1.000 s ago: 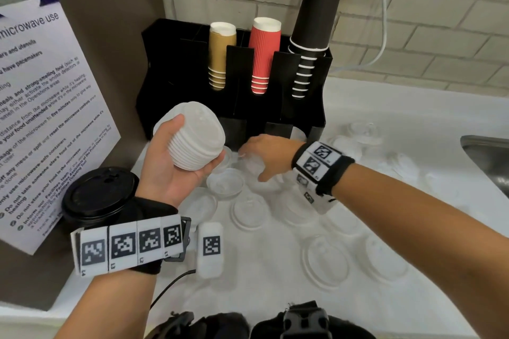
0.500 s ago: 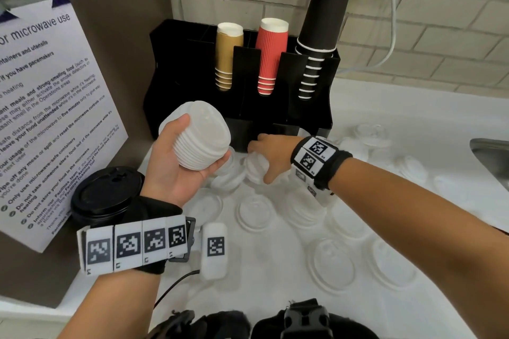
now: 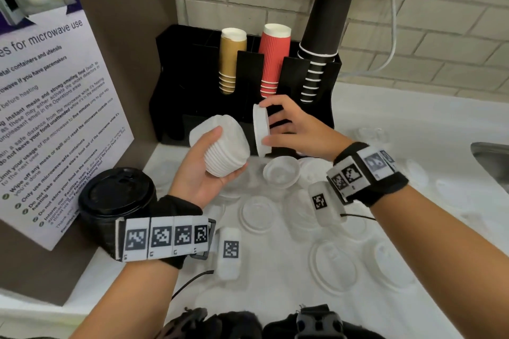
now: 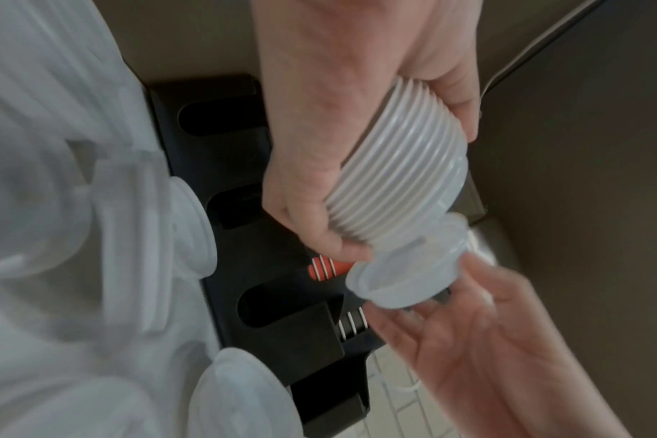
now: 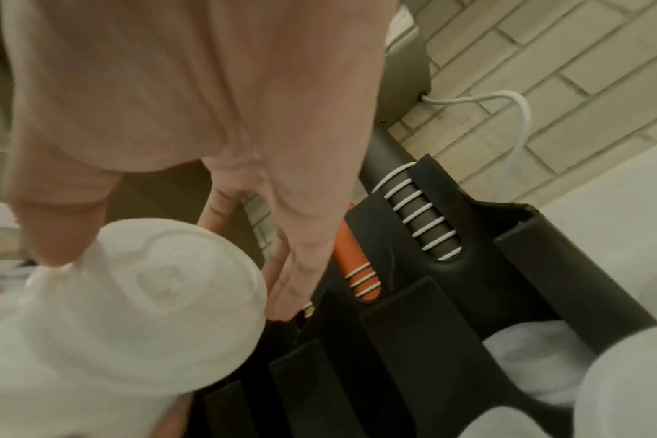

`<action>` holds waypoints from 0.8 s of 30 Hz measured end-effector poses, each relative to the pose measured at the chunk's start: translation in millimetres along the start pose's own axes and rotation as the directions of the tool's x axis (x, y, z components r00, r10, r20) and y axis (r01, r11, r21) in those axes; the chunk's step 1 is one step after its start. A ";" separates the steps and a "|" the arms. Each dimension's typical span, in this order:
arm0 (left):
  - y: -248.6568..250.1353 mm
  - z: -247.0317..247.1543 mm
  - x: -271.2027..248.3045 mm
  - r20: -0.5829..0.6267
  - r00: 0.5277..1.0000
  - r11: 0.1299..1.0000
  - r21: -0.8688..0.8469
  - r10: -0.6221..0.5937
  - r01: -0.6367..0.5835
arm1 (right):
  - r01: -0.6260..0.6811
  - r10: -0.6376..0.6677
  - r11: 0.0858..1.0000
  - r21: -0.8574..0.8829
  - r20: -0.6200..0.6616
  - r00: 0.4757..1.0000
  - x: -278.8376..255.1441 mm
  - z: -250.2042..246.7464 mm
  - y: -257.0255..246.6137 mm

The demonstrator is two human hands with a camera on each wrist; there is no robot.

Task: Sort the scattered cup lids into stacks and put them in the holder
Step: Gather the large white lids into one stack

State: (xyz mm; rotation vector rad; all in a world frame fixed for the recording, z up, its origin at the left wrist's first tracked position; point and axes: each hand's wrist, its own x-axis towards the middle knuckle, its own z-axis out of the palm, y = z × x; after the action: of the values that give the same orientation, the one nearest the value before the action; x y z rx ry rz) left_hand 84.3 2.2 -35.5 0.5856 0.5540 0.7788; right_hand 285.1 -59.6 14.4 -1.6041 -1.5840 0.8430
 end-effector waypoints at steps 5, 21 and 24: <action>-14.1 6.6 -2.7 0.048 0.999 0.997 0.081 -0.007 0.003 | 0.101 -0.100 0.994 0.048 -0.030 0.995 -27.1 25.1 -9.1; -25.0 6.5 -6.6 0.295 0.949 0.994 0.042 -0.109 0.101 | 0.088 -0.091 0.987 -0.131 -0.016 0.996 -31.1 26.2 -23.2; -25.0 2.5 -4.9 0.300 0.946 0.992 0.035 -0.123 0.118 | 0.119 -0.125 0.976 -0.183 -0.021 0.992 -28.6 30.3 -24.5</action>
State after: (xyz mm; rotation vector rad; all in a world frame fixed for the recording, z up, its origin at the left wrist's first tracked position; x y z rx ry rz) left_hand 95.0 -16.6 -49.1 0.6662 0.3110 0.5557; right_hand 245.5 -87.2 18.2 -1.6172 -1.7593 0.6188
